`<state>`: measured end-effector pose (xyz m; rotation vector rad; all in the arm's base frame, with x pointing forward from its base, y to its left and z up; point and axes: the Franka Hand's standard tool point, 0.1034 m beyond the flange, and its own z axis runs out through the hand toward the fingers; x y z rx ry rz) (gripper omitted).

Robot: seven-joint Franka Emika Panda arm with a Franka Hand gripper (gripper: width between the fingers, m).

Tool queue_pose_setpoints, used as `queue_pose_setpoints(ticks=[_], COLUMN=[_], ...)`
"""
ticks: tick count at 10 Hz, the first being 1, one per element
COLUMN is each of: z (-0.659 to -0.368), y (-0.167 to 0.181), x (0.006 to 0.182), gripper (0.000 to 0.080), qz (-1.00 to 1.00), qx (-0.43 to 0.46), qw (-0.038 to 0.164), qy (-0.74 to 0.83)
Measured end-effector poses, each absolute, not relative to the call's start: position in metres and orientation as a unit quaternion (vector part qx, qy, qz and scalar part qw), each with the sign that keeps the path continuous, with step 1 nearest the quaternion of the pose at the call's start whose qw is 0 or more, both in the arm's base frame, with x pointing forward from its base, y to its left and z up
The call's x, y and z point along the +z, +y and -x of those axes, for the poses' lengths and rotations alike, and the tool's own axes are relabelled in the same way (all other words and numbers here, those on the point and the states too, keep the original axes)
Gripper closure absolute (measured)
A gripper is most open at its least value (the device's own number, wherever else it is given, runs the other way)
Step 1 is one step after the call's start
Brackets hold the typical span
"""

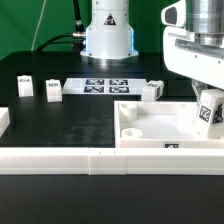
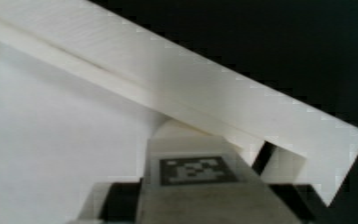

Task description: Assemble one leg

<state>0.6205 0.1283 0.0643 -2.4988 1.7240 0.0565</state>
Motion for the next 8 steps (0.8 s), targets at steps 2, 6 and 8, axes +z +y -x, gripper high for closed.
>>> queue_pose_setpoints(ticks=[2,6,8], z=[-0.621,-0.6213,-0.6222], y=[0.1294,0.1295,0.1297], x=[0.0647,0.065,0.0658], gripper=[0.0507,0.0394,0.0171], qz=[0.763,0.76,0.794], qx=[0.026,0.026,0.022], qw=[0.056,0.055,0.057], qy=[0.644,0.647,0.605])
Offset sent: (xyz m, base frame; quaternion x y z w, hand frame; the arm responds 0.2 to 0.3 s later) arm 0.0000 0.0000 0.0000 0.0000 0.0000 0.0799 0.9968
